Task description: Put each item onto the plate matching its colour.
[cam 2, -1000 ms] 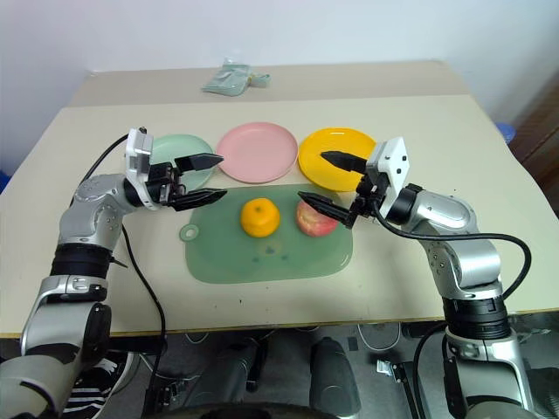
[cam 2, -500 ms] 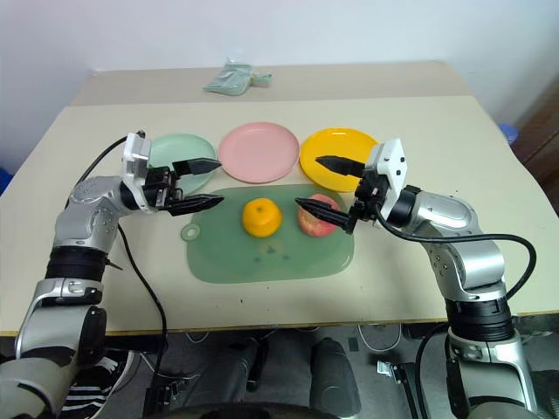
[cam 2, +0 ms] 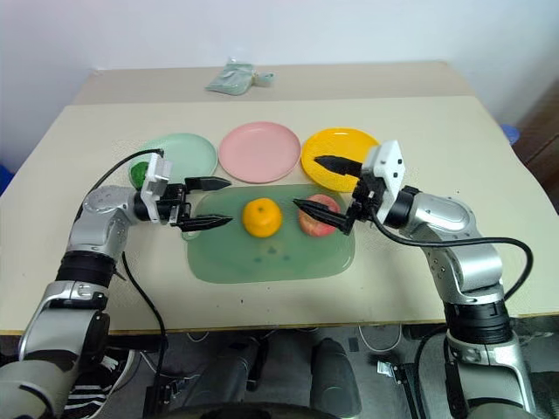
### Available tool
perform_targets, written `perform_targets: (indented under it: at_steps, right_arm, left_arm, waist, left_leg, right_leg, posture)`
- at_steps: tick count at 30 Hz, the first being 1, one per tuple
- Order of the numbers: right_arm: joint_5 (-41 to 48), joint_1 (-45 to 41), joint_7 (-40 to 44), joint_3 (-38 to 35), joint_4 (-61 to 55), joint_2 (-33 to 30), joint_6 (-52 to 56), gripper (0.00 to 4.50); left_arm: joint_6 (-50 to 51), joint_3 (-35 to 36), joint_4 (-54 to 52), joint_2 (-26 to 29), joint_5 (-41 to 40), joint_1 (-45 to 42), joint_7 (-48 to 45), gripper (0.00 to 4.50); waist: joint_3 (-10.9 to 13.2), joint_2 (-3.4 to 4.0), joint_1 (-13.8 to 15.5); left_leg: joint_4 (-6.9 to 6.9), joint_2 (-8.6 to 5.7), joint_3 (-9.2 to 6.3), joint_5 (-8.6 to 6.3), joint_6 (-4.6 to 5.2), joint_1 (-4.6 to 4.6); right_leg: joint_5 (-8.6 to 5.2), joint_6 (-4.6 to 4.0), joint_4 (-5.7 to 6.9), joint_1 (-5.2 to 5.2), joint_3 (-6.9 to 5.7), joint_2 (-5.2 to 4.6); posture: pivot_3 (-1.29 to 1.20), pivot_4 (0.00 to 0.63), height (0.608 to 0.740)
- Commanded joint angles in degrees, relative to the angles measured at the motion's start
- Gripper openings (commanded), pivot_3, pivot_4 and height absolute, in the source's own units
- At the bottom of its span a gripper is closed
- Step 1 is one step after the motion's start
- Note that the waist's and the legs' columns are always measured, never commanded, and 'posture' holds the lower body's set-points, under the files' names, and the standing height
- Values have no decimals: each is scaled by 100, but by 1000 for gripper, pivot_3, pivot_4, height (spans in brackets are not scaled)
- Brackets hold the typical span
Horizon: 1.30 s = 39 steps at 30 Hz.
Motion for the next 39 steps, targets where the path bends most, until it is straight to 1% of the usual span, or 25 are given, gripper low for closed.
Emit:
perform_targets:
  at_steps: [1, 6, 9, 14, 17, 26, 33, 39]
  right_arm:
    - [-344, -548, -500, 495, -359, 183, 415, 4500]
    - [-884, -1051, -852, 1269, -613, 154, 1212, 4500]
    - [-904, -1352, -886, 1591, -568, 200, 1913, 4500]
    - [-835, -1839, -976, 1914, -314, 395, 2988, 4500]
    - [-723, -1997, -969, 1857, -249, 517, 3347, 4500]
    - [-1067, -2202, -1143, 2145, 289, 712, 3525, 4500]
    - [-1145, -2249, -1214, 2249, 593, 892, 3723, 4500]
    - [-1259, -2307, -1166, 2351, 798, 893, 3707, 4500]
  left_arm:
    - [150, 253, -343, 192, -266, 8, -74, 4466]
    - [234, 284, -558, 297, -297, 141, 8, 4466]
    - [279, 297, -661, 330, -299, 233, 35, 4466]
    - [282, 335, -762, 391, -313, 443, 11, 4466]
    - [215, 337, -798, 445, -279, 578, -22, 4466]
    - [80, 360, -782, 530, -309, 688, -80, 4466]
    - [35, 394, -771, 523, -334, 669, -95, 4466]
    - [-54, 401, -732, 528, -304, 683, -95, 4466]
  waist:
    - [0, 0, 17]
    - [0, 0, 75]
    - [0, 0, 62]
    - [0, 0, 16]
    - [0, 0, 28]
    - [0, 0, 38]
    - [0, 0, 17]
    - [0, 0, 21]
  left_leg:
    - [1, 1, -1, 0, -1, 0]
    - [-2, -1, -3, 0, -1, -2]
    - [-7, -4, -3, 0, -1, -4]
    - [-9, 1, -4, 0, -1, -4]
    - [-10, 5, -4, 0, -1, -4]
    - [-9, 5, -3, 0, -1, -4]
    - [-11, 6, -3, 0, -2, -4]
    - [-10, 8, -3, 0, -2, -4]
  right_leg:
    - [1, -1, 1, -1, 0, 2]
    - [1, -2, -8, -3, 0, 1]
    - [1, -2, -16, 1, 0, 0]
    - [3, -4, -12, -4, 0, 4]
    - [4, -7, -12, -6, 1, 9]
    - [6, -9, -13, -8, 1, 10]
    - [7, -9, -12, -8, 1, 11]
    - [8, -11, -12, -9, 1, 14]
  posture:
    - [0, 150, 740]
    - [0, 150, 740]
    - [0, 150, 740]
    - [0, 150, 740]
    - [0, 150, 740]
    - [0, 150, 740]
    - [0, 150, 740]
    - [0, 150, 740]
